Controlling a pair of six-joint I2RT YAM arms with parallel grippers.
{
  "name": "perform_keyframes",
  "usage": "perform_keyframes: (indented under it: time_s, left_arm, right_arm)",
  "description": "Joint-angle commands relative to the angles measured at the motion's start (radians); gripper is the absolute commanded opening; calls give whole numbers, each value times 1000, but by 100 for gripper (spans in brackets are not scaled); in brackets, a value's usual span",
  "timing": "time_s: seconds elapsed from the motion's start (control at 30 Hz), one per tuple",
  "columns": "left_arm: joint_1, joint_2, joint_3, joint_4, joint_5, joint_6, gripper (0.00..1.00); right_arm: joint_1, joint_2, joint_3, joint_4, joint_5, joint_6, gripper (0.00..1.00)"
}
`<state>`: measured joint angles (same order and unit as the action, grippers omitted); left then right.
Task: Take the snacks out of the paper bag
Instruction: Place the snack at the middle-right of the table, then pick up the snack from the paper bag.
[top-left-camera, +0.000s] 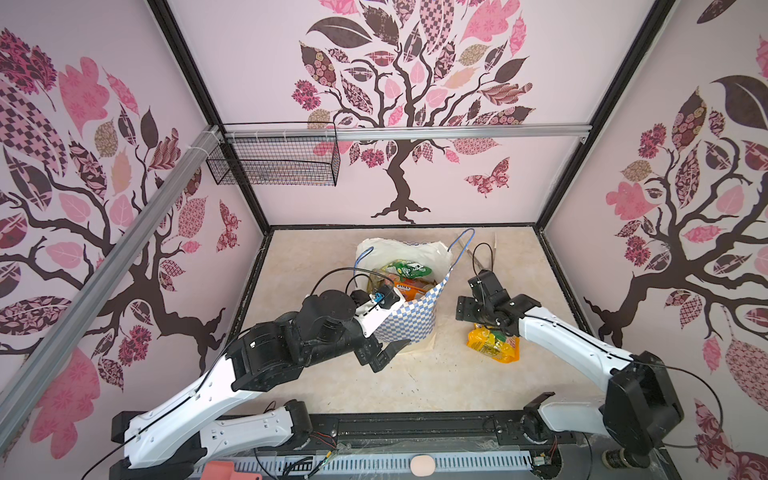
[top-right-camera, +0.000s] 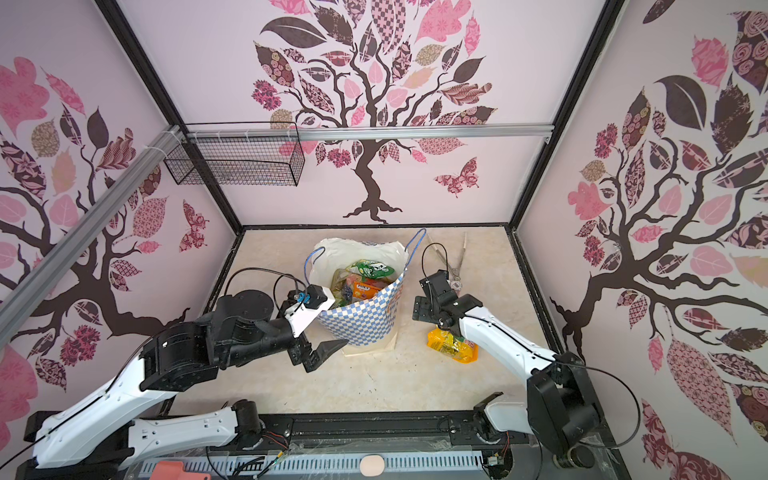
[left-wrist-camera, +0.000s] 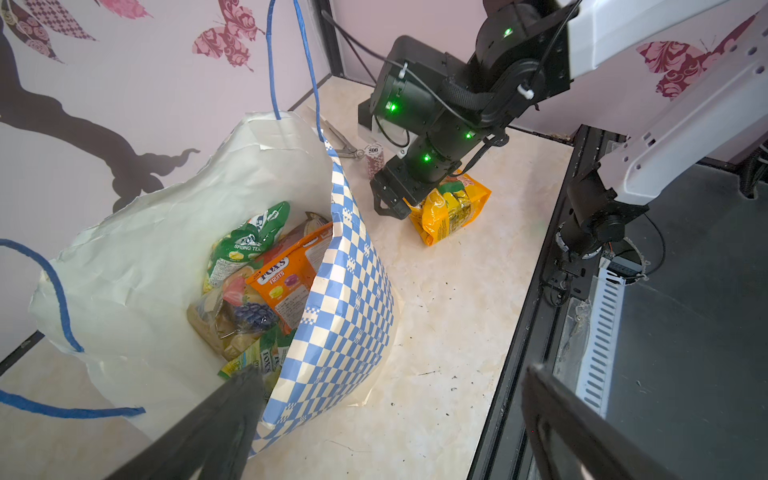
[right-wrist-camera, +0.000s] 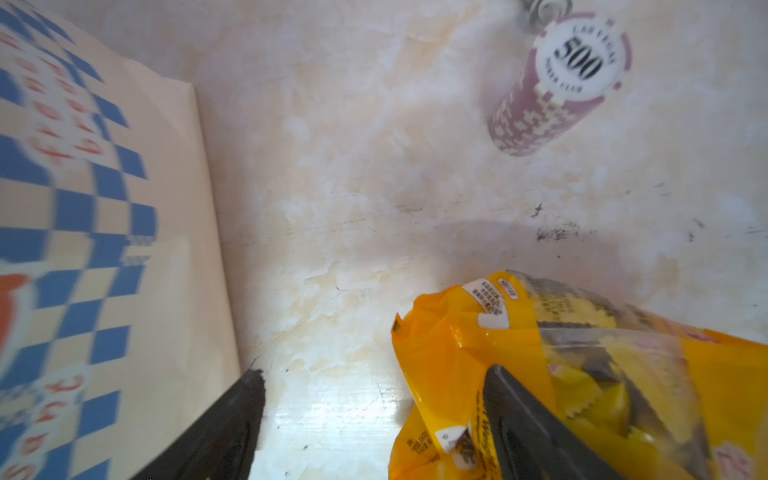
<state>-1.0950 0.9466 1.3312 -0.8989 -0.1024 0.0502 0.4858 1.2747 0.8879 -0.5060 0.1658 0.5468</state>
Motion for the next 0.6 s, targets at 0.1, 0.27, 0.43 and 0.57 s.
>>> perform_keyframes:
  time_s: [0.1,0.27,0.43,0.57]
  left_arm:
    - [-5,0,23,23,-50,-48,99]
    - [-4,22,88,-52,-145,-129,98]
    - [0,24,118,-128,-266,-210,97]
    - [40,5,129,-167,-278,-265,95]
  right_arm:
    - [-3,-170,209,-180,-48,-48,93]
    - [-2,-212,403,-203,-172,-35,93]
    - [89,-67,703,-327,-231,-47,92]
    - [215,92,936,-413,-211,-88,92]
